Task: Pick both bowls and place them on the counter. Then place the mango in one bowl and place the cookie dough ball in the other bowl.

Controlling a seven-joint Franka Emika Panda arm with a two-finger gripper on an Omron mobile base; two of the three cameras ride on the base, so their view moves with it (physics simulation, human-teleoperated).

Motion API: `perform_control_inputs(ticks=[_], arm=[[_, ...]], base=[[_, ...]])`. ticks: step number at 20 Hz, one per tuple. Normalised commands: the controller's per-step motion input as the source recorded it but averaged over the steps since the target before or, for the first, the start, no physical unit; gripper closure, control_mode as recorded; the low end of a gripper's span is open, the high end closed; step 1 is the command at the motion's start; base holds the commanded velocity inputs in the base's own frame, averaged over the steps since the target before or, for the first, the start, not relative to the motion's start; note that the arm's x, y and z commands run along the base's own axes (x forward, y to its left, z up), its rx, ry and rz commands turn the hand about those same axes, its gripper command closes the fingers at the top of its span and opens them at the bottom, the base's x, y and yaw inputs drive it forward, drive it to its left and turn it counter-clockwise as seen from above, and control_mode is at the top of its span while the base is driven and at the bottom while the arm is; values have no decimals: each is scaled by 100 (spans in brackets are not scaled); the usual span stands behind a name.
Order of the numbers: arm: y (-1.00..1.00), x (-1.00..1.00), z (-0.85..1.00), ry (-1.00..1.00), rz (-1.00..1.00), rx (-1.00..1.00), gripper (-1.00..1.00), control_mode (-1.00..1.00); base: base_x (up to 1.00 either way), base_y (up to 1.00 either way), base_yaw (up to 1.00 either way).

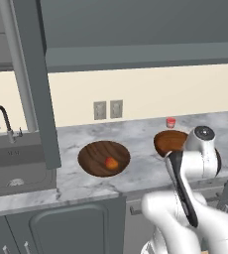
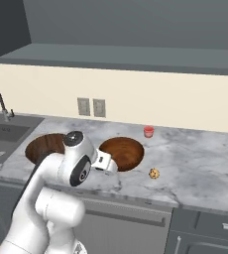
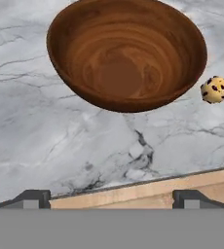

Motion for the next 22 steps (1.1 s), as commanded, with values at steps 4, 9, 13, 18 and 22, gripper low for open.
perform_control_inputs(ticks=[4, 9, 13, 18, 22], arm=[[-96, -21, 0, 0, -29, 31, -100, -100], [-91, -20, -11, 0, -17, 35, -100, -100], [-86, -9, -6, 5, -20, 38, -100, -100], [-46, 23, 0, 13, -23, 25, -100, -100], [-24, 55, 7, 17, -19, 14, -100, -100]], base=[[0, 0, 0], [0, 0, 0], [0, 0, 0], [0, 0, 0], [0, 0, 0]])
